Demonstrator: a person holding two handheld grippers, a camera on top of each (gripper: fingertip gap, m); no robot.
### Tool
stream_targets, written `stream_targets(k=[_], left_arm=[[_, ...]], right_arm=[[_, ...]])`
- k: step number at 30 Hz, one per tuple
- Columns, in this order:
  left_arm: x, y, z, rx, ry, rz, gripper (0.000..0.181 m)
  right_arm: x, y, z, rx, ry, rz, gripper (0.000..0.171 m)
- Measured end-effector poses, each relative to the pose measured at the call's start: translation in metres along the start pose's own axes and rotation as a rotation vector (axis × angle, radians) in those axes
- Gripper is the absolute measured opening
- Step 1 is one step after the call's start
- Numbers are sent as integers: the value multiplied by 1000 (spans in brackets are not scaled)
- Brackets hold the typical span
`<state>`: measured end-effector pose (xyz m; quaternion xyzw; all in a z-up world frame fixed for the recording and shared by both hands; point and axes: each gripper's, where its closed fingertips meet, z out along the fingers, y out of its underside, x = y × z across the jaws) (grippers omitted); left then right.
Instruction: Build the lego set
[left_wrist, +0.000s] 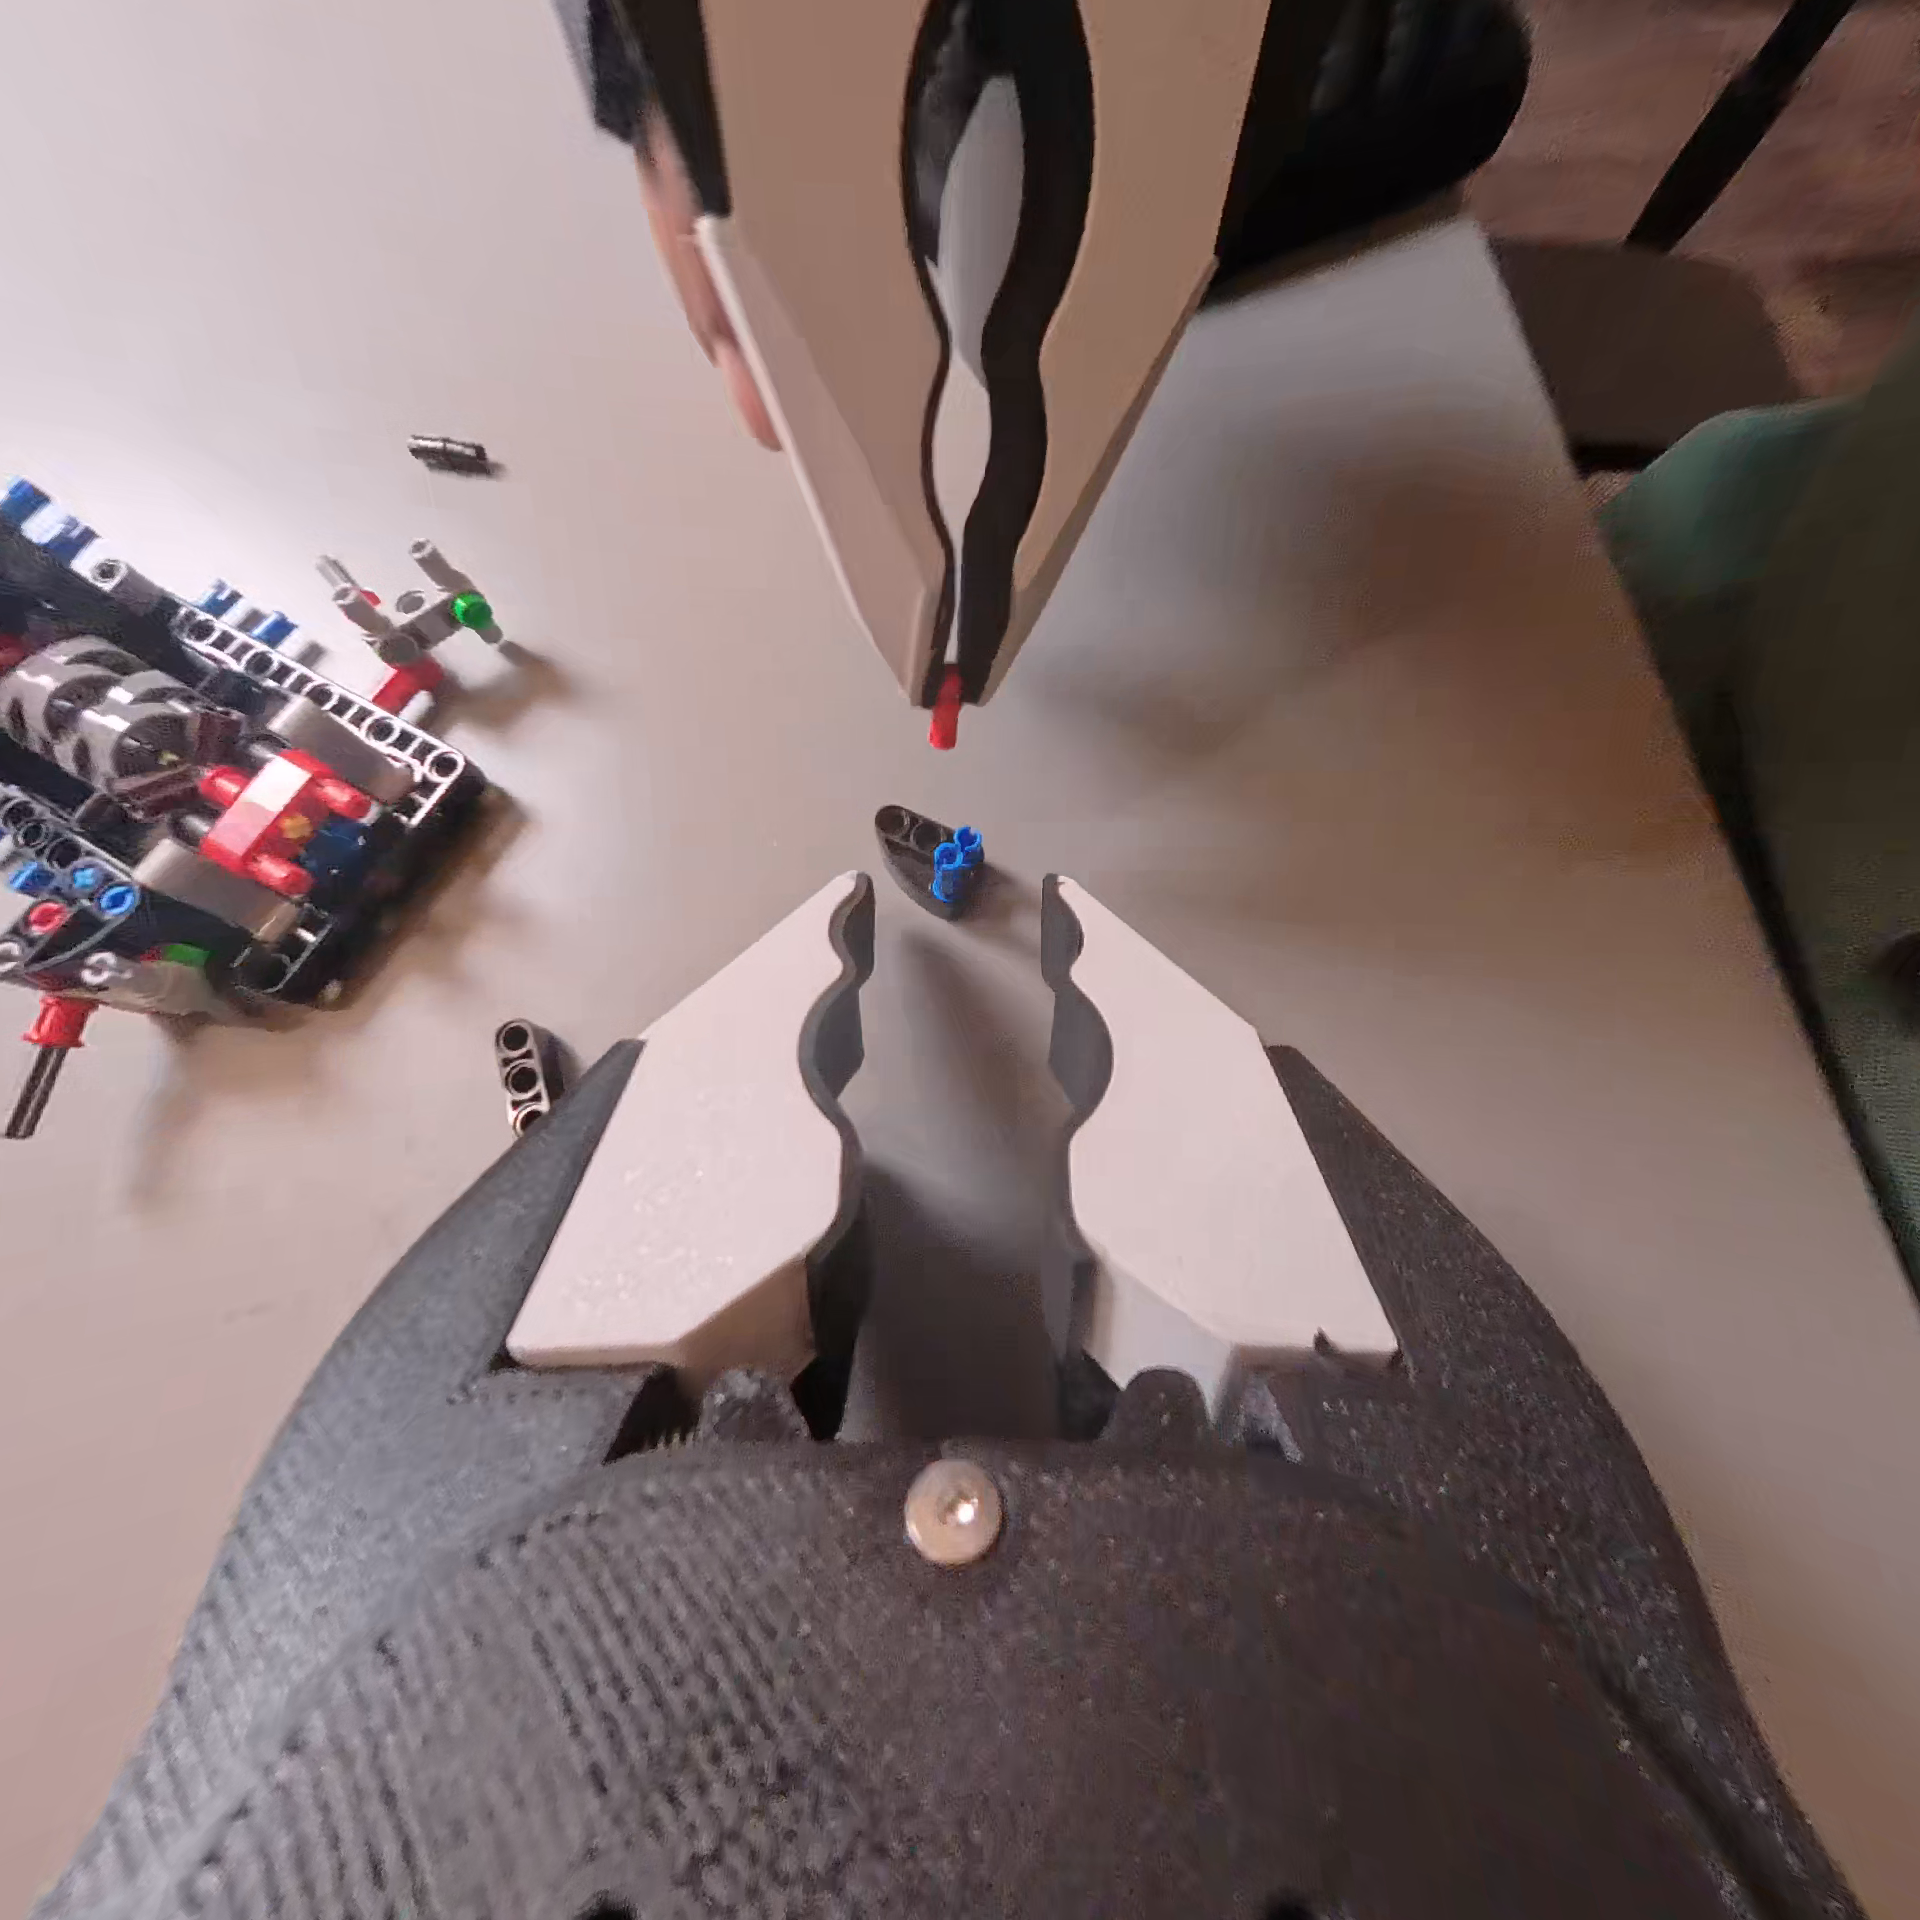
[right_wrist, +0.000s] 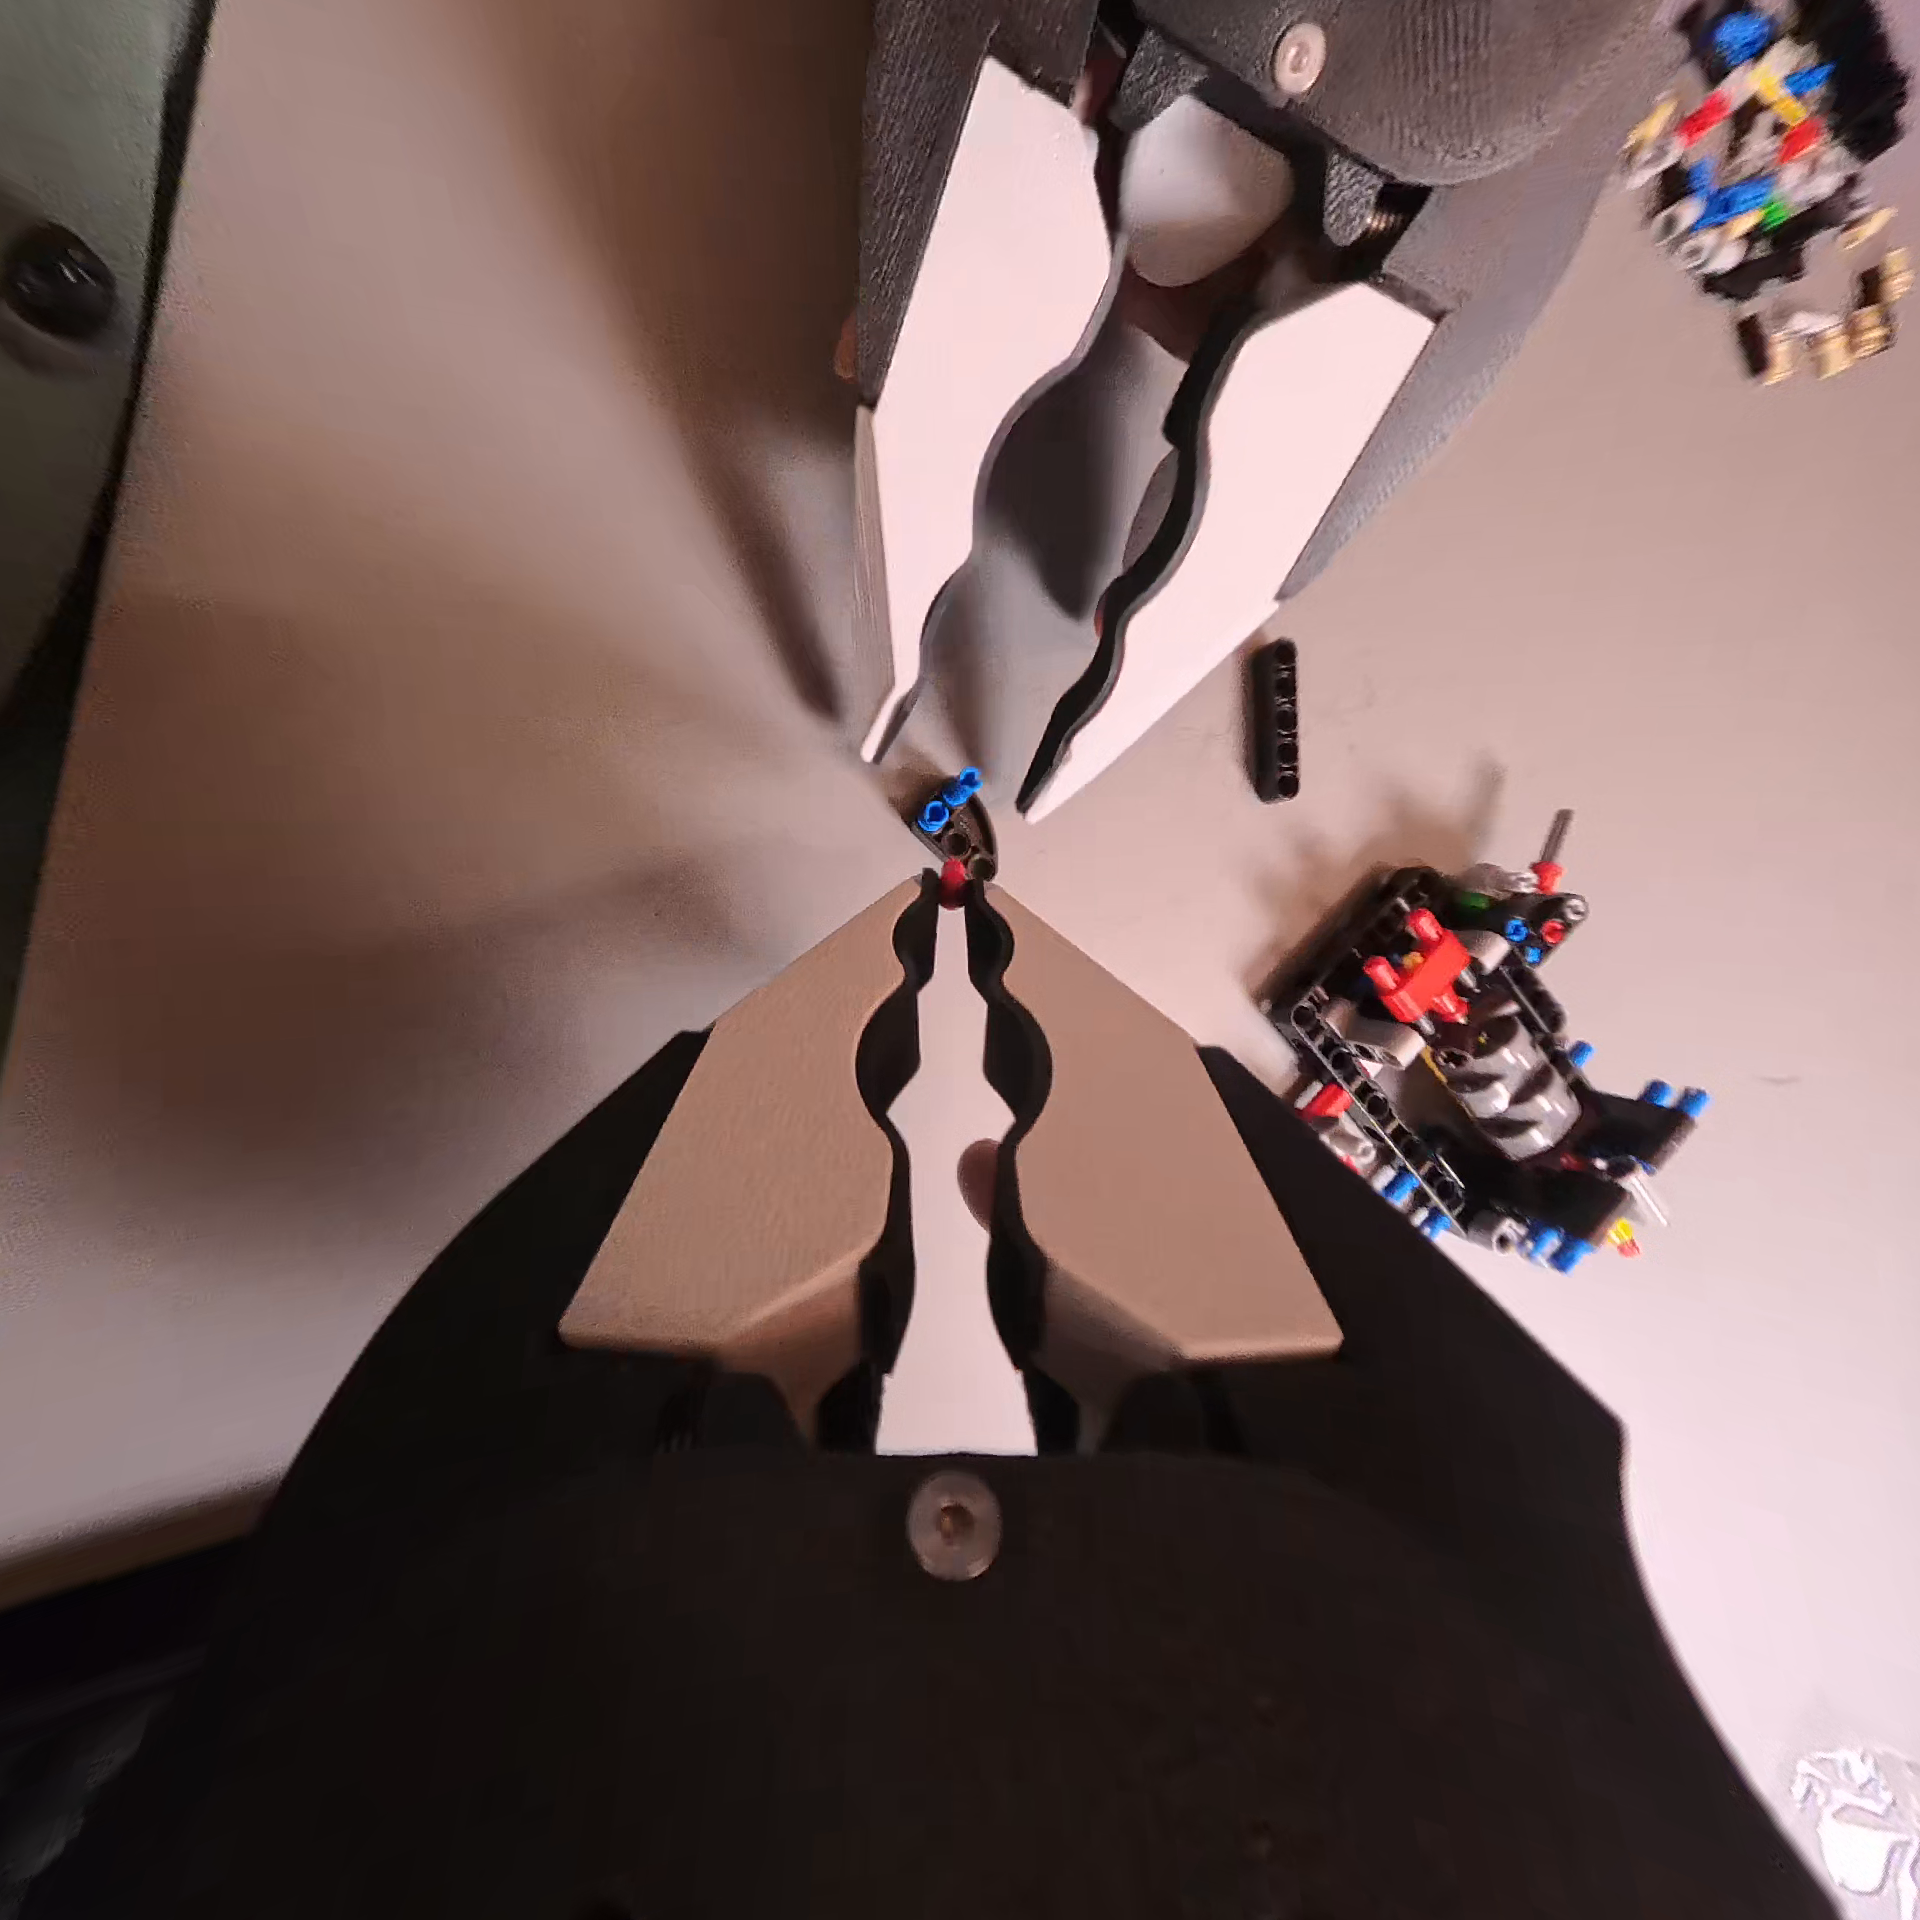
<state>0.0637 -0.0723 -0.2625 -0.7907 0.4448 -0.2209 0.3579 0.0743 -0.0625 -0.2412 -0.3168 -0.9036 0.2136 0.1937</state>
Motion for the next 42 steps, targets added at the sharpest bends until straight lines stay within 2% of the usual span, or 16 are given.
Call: stream_targets(k=[7, 30, 42], left_arm=[[-4, 1, 10, -19, -10, 60, 16], [1, 0, 12, 5, 89, 132, 14], [1, 0, 12, 4, 105, 129, 14]], right_arm=[[1, 6, 19, -103, -53, -79, 2], [-4, 6, 22, -332, -226, -227, 2], [-5, 5, 24, -378, -270, -267, 2]])
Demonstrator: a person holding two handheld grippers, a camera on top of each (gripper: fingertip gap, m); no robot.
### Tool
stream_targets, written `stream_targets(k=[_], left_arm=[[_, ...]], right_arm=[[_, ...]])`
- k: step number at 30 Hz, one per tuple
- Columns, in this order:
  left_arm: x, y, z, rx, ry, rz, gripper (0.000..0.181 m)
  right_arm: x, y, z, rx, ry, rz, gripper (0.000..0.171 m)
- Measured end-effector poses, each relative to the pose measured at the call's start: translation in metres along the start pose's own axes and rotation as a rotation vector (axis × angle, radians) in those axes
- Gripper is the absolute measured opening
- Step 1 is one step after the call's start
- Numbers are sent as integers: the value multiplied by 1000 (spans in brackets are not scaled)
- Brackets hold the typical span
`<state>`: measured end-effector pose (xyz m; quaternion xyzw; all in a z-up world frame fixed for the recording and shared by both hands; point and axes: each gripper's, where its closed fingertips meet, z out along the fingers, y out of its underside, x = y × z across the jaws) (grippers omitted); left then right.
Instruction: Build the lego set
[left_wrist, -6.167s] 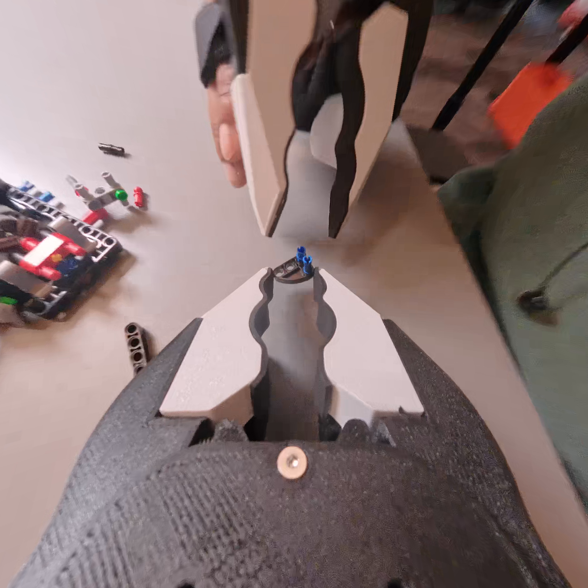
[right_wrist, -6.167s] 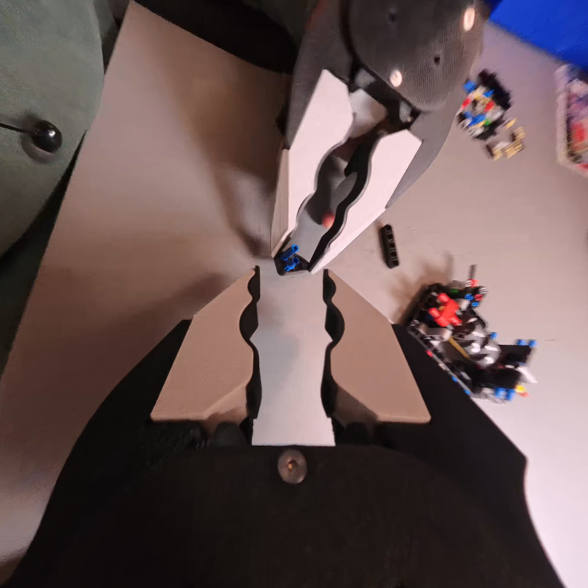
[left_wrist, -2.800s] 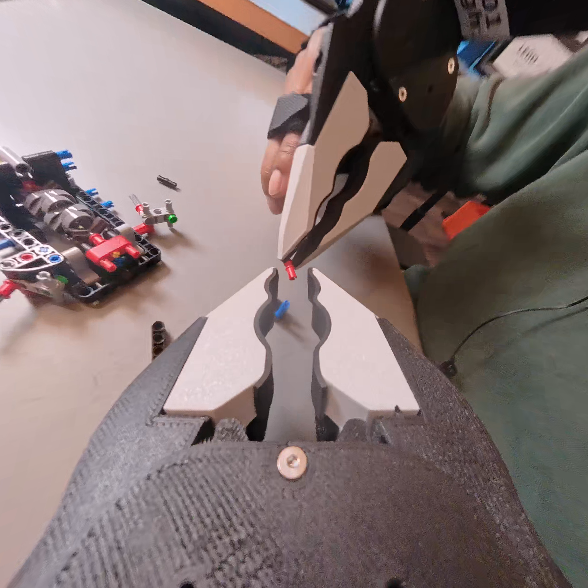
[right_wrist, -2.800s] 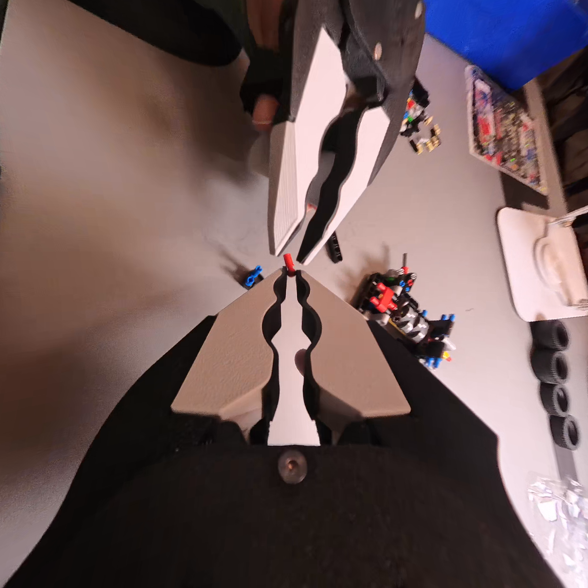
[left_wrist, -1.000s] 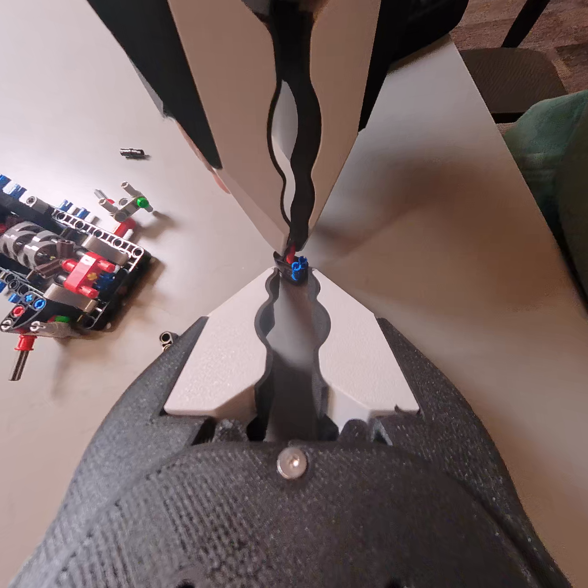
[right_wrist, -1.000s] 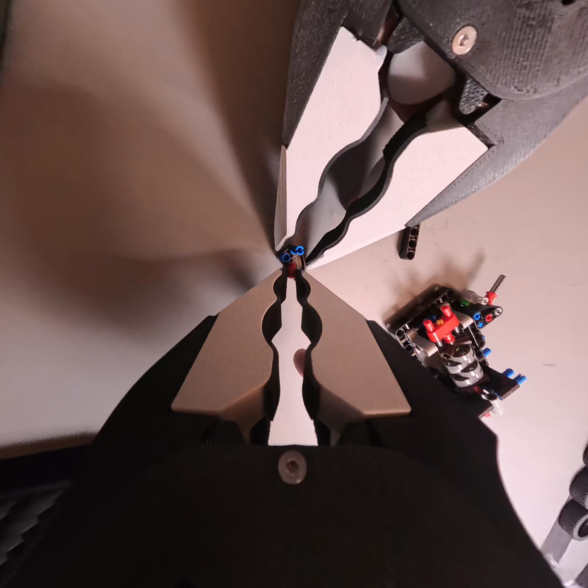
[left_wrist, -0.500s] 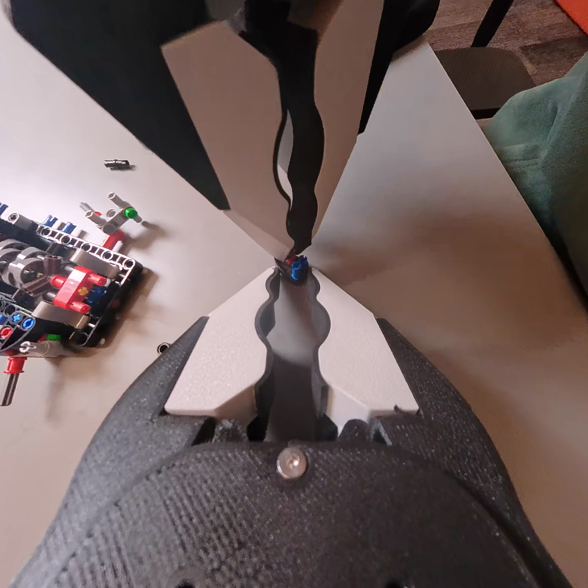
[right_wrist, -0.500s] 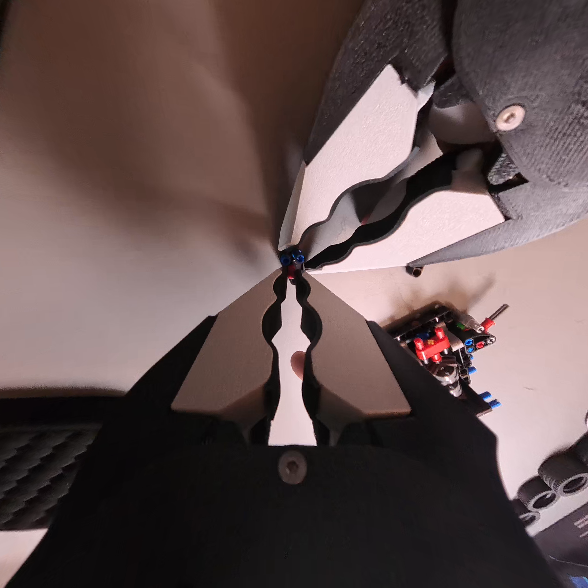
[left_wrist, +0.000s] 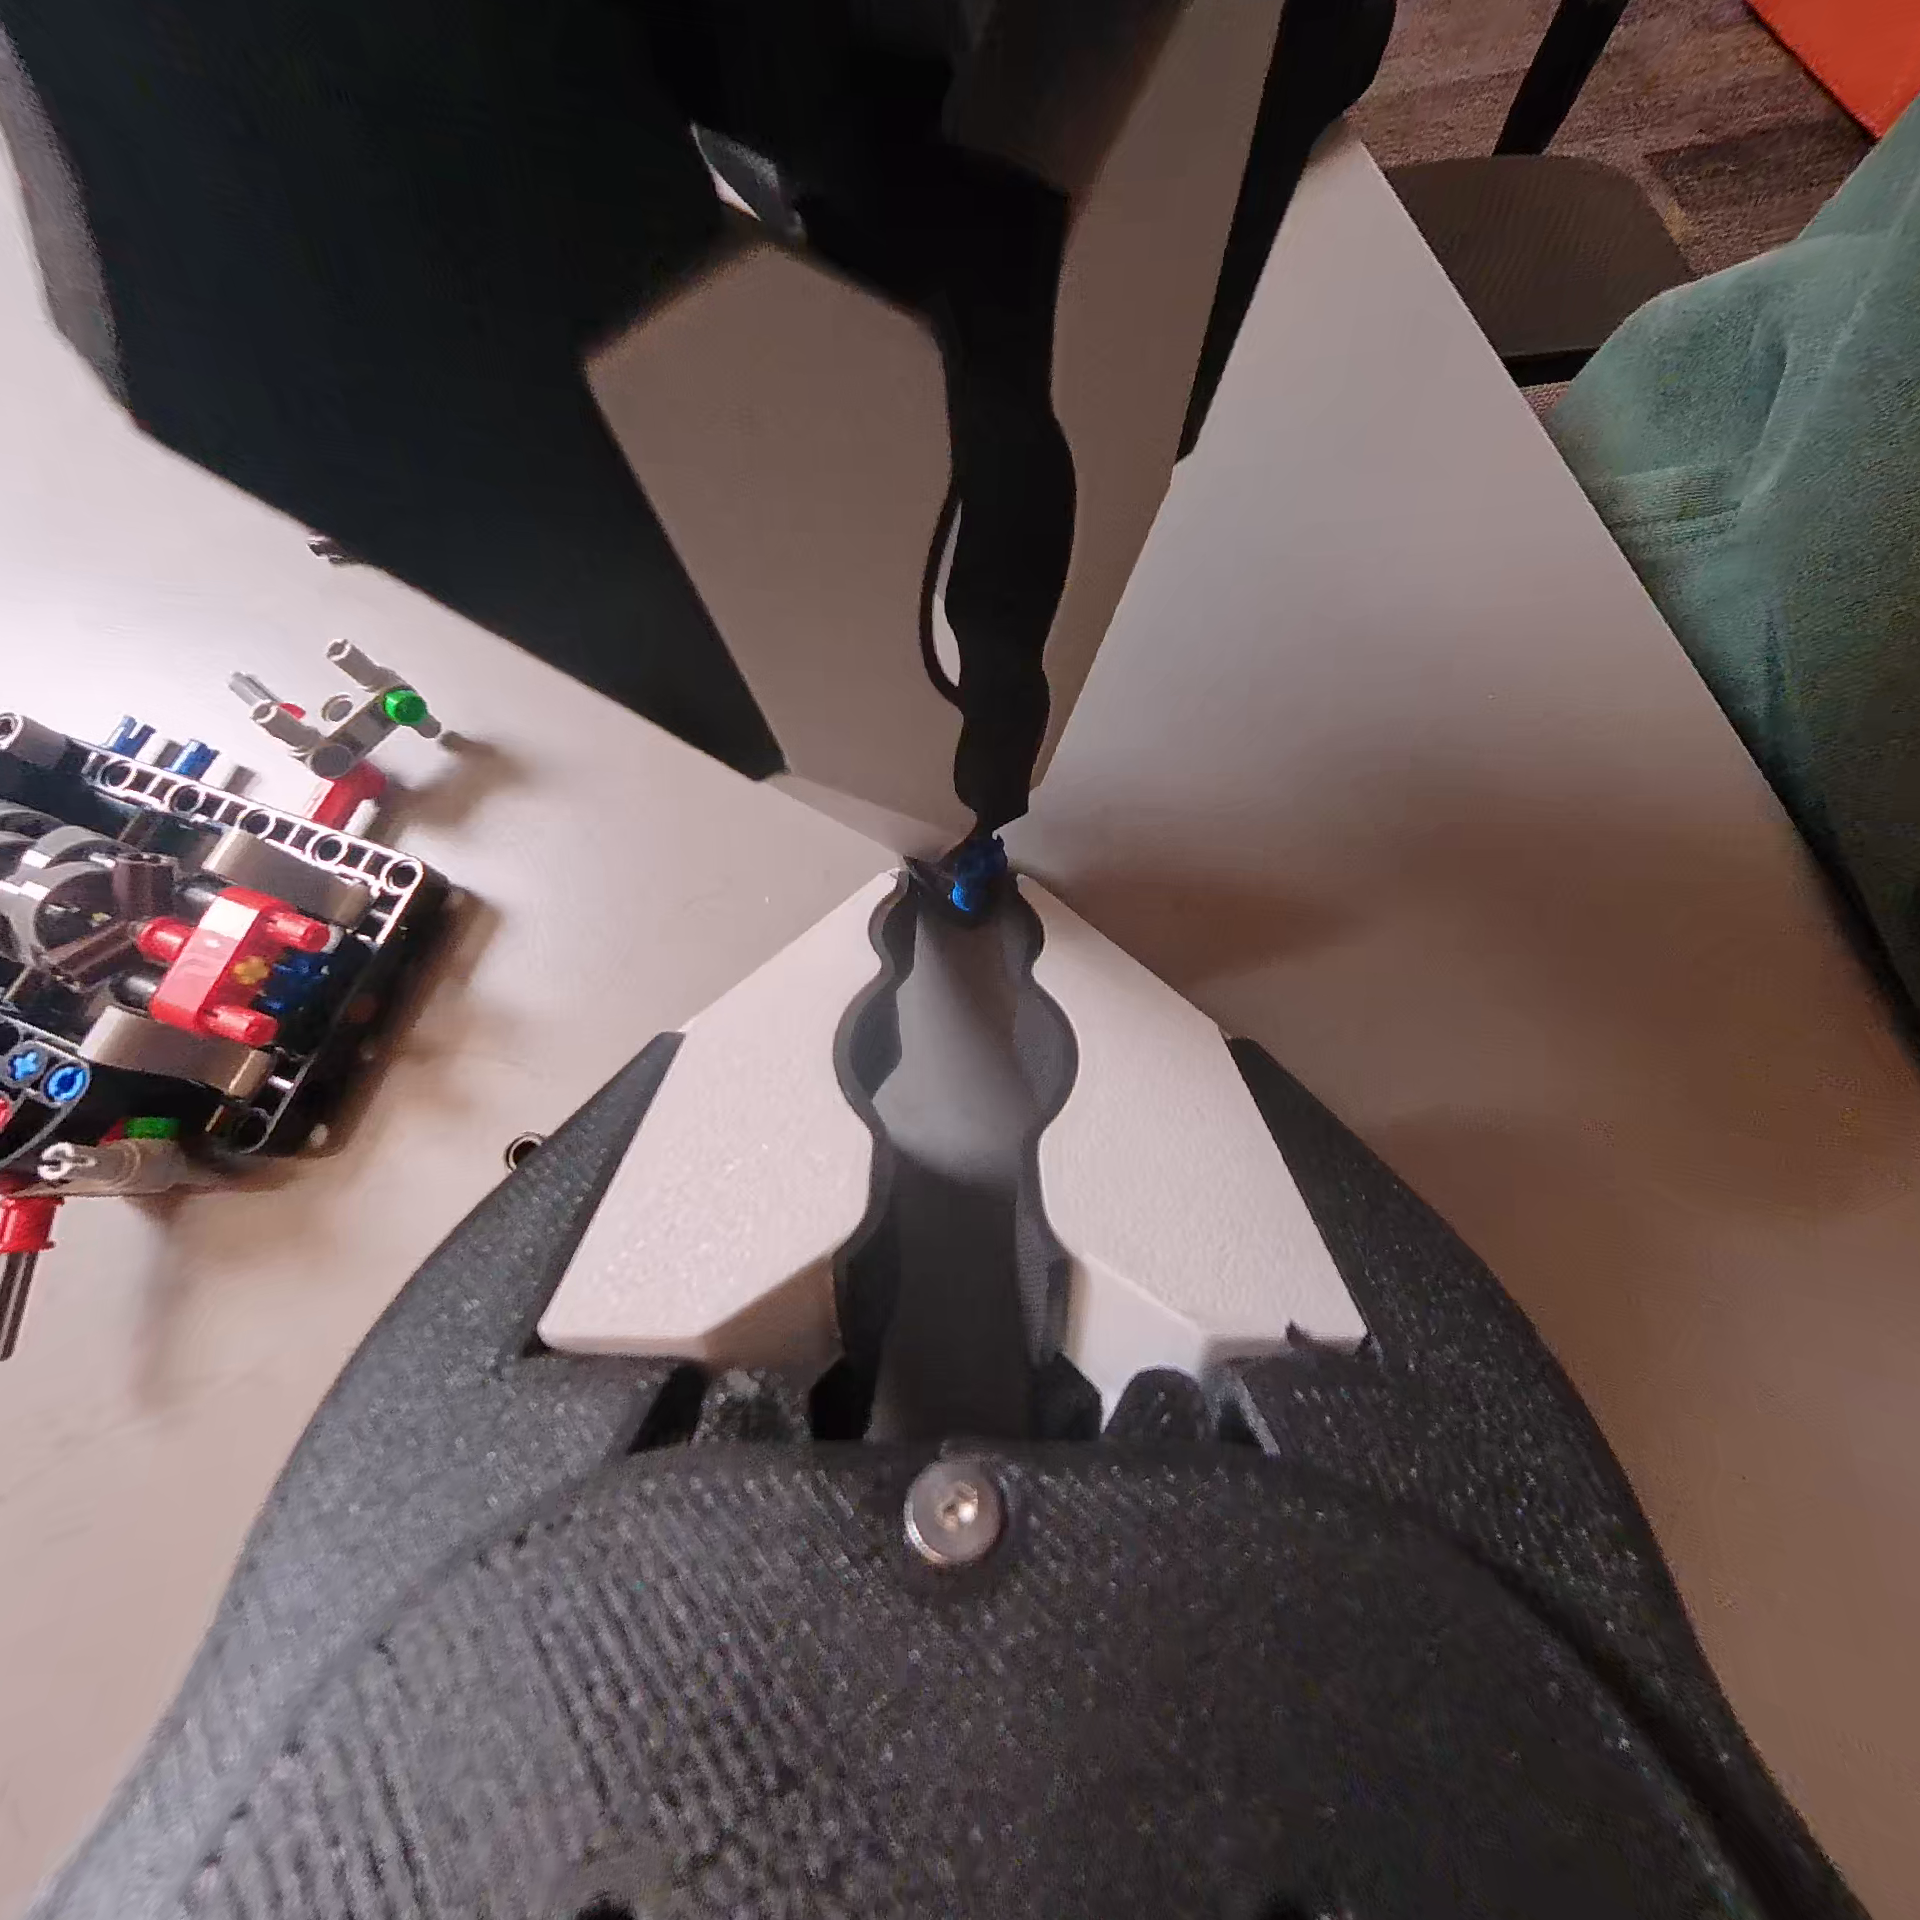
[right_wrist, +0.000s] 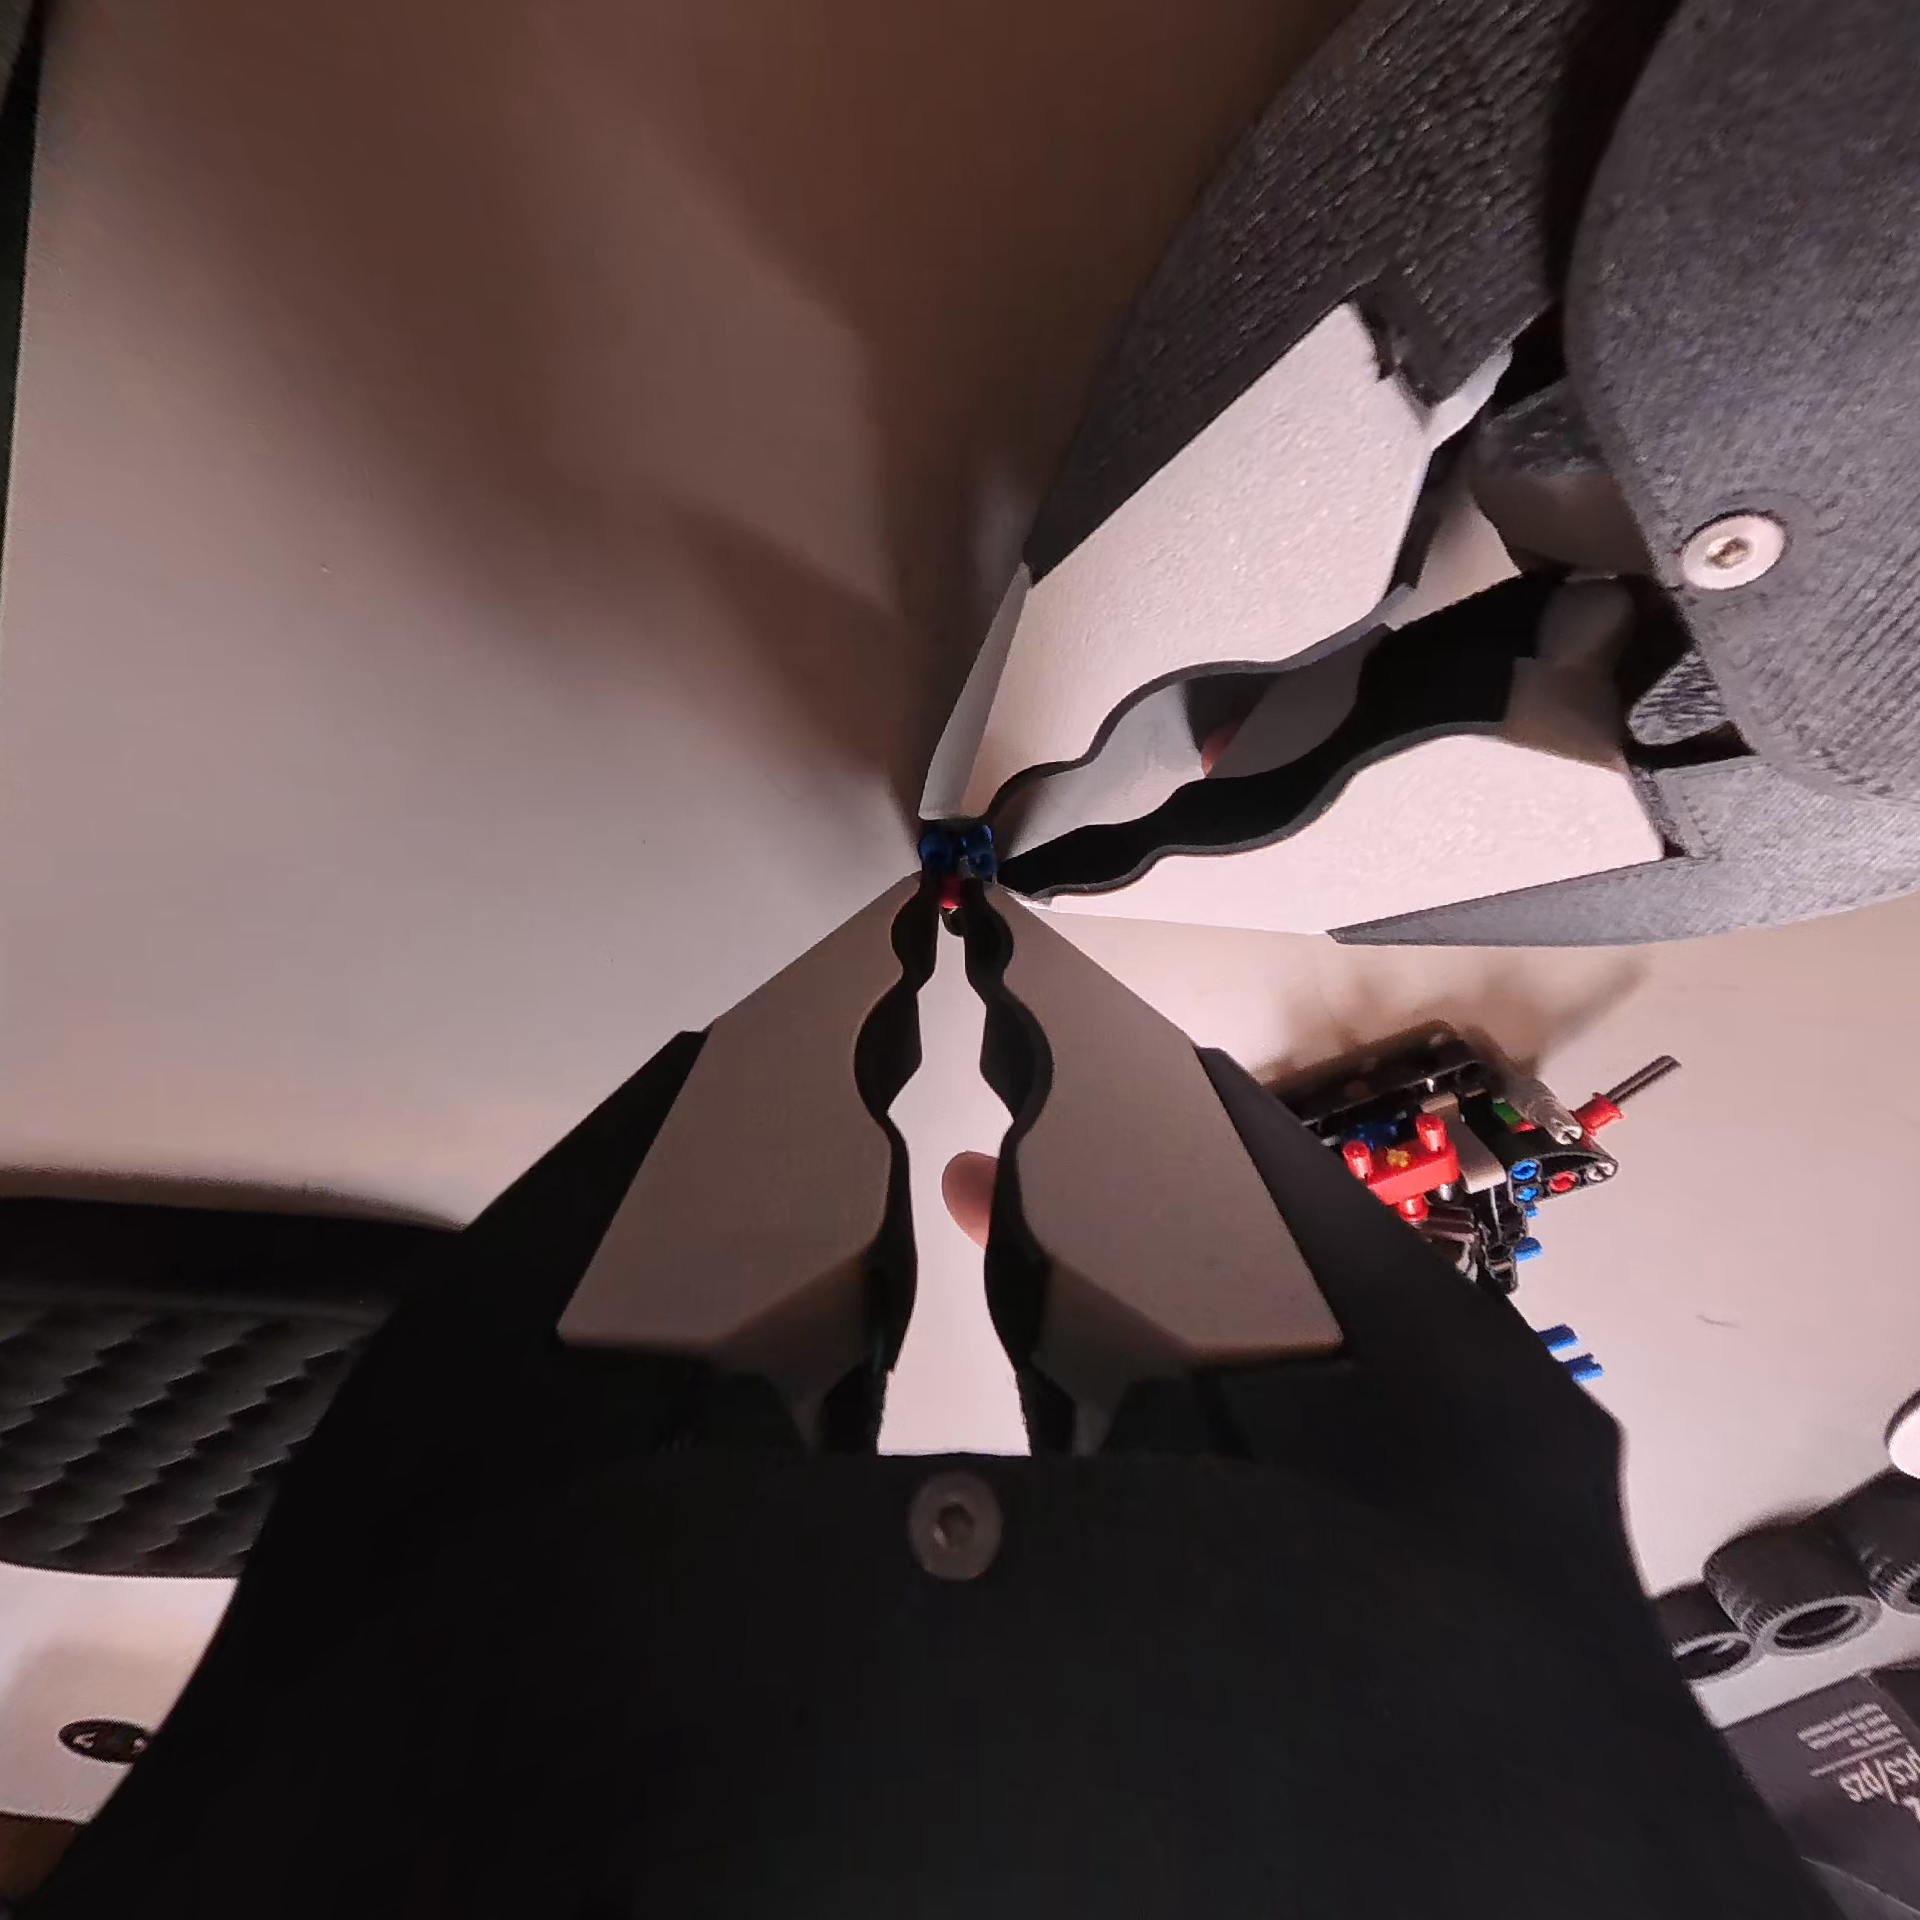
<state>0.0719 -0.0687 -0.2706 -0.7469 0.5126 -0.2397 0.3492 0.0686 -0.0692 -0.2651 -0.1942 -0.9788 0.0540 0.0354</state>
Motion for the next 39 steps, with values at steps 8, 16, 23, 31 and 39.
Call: stream_targets(k=[8, 16, 23, 31, 39], left_arm=[[-2, 3, -3, -4, -7, 7, 0], [-4, 3, -4, 2, -36, -11, 19], [-9, -3, 3, -1, -112, -39, 21], [-17, -4, 2, 8, -122, -106, 15], [-14, -20, -8, 145, 35, -328, 14]], right_arm=[[-2, 8, 4, 30, 24, 19, 2], [-1, 6, 3, 158, 62, 166, 2], [6, 10, 0, 307, 125, 315, 5], [4, 22, -20, 500, 393, 378, 23], [9, 7, -18, 275, 781, 21, 22]])
